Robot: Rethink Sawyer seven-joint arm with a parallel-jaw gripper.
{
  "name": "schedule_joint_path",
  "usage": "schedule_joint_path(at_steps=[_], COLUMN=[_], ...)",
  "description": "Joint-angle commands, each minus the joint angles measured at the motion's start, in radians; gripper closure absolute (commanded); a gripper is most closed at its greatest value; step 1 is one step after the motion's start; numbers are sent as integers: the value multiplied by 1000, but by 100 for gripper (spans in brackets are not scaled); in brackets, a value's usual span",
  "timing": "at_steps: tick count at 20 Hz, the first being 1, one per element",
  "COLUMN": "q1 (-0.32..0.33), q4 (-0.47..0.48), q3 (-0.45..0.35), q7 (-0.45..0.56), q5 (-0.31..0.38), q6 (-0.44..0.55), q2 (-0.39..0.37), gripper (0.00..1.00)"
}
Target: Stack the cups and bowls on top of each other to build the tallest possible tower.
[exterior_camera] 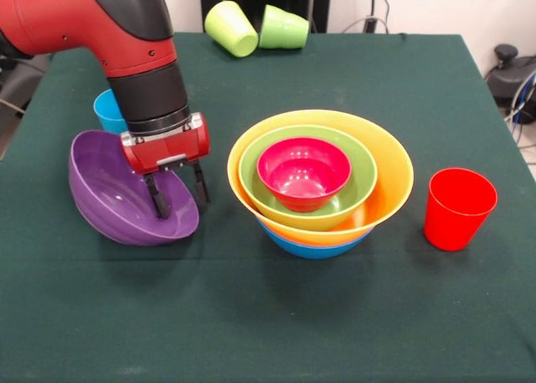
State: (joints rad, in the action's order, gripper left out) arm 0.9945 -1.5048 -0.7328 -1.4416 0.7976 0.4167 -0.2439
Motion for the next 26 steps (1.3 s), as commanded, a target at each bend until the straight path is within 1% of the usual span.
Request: schedule_joint_path(at_steps=[1,3,6,7,9,11,17,20,26], q1=[-47,-45,-9,11,34,41,64,72,77], q4=[51,51,29,12,-12,-18,-25,-20,-25], q3=[98,98,56,30,0,-17,-70,-83,-85], q7=[81,61,123,166,204,229,303,312,283], q5=[14,0,-28,-46,-84,-104,-137,-132,-102], q6=[142,141,180,215,272,315,413,431,407], q2=[11,9,-14,-39,-78,-107,-141,-139,-131], gripper=[0,0,0,0,0,0,0,0,0])
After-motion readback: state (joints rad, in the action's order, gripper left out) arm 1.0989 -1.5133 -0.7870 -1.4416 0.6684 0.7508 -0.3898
